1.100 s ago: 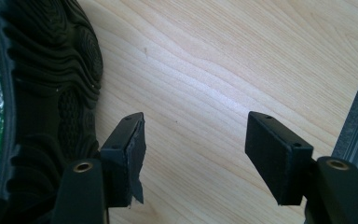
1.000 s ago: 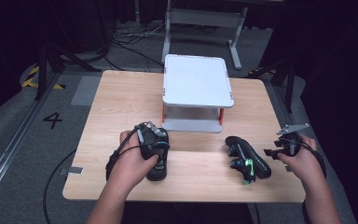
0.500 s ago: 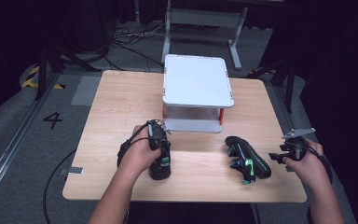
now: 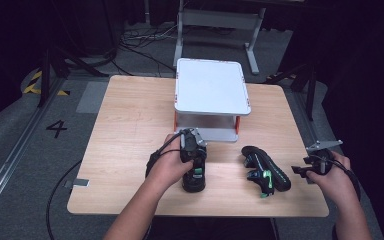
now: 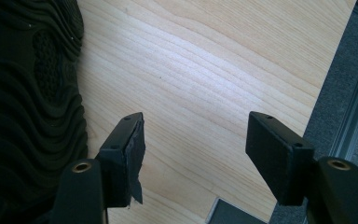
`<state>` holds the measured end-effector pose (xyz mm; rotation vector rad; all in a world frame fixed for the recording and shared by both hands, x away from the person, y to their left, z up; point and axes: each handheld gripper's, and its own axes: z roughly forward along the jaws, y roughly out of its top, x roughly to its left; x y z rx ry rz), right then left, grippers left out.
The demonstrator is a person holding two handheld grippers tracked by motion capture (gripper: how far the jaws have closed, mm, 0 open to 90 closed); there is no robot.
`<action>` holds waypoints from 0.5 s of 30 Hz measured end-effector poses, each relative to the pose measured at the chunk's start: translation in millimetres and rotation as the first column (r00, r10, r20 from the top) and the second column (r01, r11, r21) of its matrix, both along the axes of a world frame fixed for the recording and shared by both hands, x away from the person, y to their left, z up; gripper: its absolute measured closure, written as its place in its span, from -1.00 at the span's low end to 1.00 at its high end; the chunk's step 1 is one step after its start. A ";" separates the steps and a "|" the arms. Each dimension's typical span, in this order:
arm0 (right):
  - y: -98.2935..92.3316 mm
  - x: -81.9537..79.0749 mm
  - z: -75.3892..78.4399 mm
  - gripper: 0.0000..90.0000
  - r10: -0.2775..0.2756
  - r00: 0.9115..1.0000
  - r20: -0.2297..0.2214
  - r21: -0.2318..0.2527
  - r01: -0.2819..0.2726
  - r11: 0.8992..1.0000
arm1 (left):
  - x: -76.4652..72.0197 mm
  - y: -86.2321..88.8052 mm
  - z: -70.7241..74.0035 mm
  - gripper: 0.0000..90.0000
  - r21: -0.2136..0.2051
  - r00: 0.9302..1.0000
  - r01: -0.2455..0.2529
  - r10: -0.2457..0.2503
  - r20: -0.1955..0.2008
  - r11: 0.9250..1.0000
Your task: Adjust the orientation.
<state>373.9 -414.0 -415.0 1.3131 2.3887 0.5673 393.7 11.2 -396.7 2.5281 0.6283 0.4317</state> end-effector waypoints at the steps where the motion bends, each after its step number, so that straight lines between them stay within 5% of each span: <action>1: 0.5 -0.5 -0.4 -0.15 0.000 1.000 -0.005 -0.001 0.000 1.000 | 0.1 -5.0 -2.8 0.67 0.008 1.000 0.005 -0.005 -0.005 1.000; 6: 1.2 -0.7 -1.5 -0.15 0.003 1.000 -0.008 0.000 -0.003 1.000 | -1.7 -12.5 -11.3 0.58 -0.008 0.998 0.054 -0.055 -0.030 0.998; 11: 1.1 -0.7 -0.3 -0.15 0.007 1.000 -0.002 0.000 -0.007 1.000 | -6.4 -7.8 2.1 -0.22 -0.080 1.000 -0.017 0.016 -0.018 0.997; 15: 0.9 -2.1 3.7 -0.16 0.006 1.000 0.006 0.001 -0.006 1.000 | -11.1 5.8 15.9 -0.28 -0.082 0.998 -0.066 0.064 -0.024 0.994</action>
